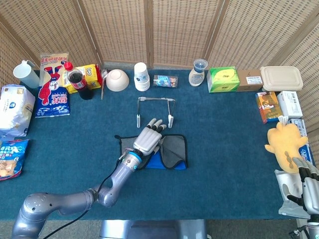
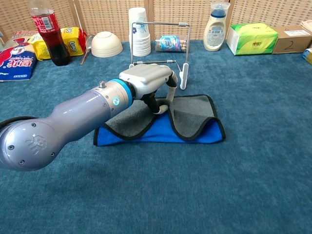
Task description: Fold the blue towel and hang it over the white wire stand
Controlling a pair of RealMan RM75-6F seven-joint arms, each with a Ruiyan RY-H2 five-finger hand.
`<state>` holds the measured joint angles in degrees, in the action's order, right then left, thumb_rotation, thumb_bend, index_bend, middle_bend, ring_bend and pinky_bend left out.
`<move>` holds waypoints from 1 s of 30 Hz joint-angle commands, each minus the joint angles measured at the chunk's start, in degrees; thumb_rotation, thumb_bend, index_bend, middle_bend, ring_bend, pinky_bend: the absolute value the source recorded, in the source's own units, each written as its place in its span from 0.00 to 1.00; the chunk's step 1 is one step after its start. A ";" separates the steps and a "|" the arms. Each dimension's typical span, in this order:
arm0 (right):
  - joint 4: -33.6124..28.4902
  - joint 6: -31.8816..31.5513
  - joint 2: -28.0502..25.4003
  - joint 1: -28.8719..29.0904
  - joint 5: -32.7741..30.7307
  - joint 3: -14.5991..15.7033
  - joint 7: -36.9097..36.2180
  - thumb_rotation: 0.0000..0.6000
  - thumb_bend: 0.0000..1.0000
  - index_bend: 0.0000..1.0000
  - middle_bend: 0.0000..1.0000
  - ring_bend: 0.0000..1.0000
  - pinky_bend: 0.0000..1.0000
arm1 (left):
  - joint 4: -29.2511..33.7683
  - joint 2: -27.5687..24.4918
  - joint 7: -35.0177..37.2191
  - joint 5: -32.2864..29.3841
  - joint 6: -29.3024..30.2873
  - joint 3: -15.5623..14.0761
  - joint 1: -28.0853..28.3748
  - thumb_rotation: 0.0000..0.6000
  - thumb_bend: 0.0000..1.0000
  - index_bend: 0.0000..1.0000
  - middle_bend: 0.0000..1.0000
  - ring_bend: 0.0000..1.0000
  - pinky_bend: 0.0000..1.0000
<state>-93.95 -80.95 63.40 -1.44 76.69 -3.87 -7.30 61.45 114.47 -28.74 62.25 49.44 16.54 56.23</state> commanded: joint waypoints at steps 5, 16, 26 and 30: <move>-0.14 -0.03 -0.06 -0.02 0.12 -0.01 -0.13 1.00 0.36 0.08 0.11 0.04 0.00 | 0.05 -0.05 0.37 -0.25 0.00 -0.85 -0.40 1.00 0.26 0.37 0.13 0.00 0.00; -0.39 -0.15 -0.21 -0.04 0.49 0.05 -0.27 1.00 0.36 0.08 0.11 0.04 0.00 | 3.00 -1.24 0.61 0.22 1.70 -2.05 -1.75 1.00 0.26 0.23 0.10 0.00 0.00; -0.59 0.04 -0.18 0.22 0.80 0.02 -0.14 1.00 0.36 0.08 0.11 0.04 0.00 | 9.54 -4.25 1.79 2.88 4.50 -3.60 -3.66 1.00 0.26 0.23 0.10 0.00 0.00; -0.81 0.05 -0.23 0.34 0.98 0.01 0.04 1.00 0.36 0.08 0.11 0.04 0.00 | 12.90 -5.83 2.28 3.99 5.63 -4.40 -4.64 1.00 0.26 0.24 0.11 0.00 0.00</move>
<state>-94.74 -80.90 63.17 -1.11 77.66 -3.86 -7.27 73.08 109.46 -26.80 65.58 54.41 12.63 52.17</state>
